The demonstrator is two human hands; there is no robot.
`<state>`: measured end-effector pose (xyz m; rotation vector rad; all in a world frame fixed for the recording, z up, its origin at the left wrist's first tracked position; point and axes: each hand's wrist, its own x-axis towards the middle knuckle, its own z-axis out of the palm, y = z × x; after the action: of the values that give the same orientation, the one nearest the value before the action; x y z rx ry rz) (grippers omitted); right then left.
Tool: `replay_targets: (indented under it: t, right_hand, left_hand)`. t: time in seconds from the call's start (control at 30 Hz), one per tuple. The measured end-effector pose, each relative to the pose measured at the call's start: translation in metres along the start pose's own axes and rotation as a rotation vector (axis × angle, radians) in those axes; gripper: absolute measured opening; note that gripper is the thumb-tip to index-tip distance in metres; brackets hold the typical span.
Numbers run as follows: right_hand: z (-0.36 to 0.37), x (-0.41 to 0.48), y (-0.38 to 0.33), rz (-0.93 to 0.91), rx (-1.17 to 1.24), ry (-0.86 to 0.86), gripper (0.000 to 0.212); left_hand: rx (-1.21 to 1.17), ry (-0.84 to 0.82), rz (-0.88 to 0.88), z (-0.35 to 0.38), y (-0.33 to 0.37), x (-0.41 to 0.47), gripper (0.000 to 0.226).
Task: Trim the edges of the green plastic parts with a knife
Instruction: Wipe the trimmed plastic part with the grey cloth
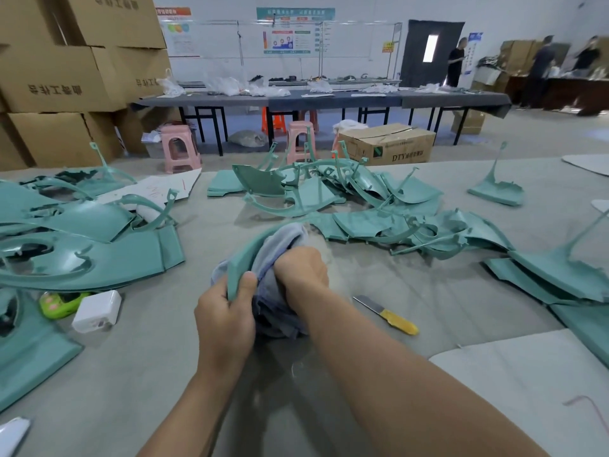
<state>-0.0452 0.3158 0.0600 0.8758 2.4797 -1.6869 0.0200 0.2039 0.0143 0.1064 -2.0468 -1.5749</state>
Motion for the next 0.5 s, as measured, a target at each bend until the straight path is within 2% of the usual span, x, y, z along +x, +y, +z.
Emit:
replay_targets:
  t: [0.07,0.17,0.23,0.33,0.37,0.43,0.47,0.5]
  right_hand:
    - [-0.001,0.009,0.002,0.009,0.044,-0.006,0.034]
    - [-0.011,0.022,0.009,-0.055,0.2,-0.086,0.039]
    - [-0.017,0.027,0.014,-0.062,0.25,-0.111,0.037]
    - [-0.018,0.023,0.026,-0.078,0.156,-0.121,0.026]
    - [-0.017,0.021,0.033,-0.158,0.128,-0.141,0.02]
    - [-0.017,0.014,0.043,-0.359,0.044,-0.182,0.01]
    - [-0.018,0.01,0.048,-0.431,-0.022,-0.207,0.009]
    - [-0.018,0.011,0.051,-0.492,-0.075,-0.219,0.013]
  left_hand:
    - [-0.01,0.015,0.052,-0.002,0.001,-0.002,0.043]
    - [-0.113,0.063,0.1,-0.011,0.005,-0.001,0.031]
    - [-0.291,0.169,-0.036,-0.016,0.009,0.007,0.022]
    - [-0.495,0.32,-0.335,-0.016,0.007,0.021,0.013]
    - [-0.543,0.304,-0.438,-0.015,0.003,0.025,0.01]
    - [-0.574,0.194,-0.606,-0.011,-0.002,0.027,0.022]
    - [-0.505,0.127,-0.628,-0.01,-0.008,0.028,0.03]
    - [-0.335,0.083,-0.6,-0.01,-0.01,0.028,0.038]
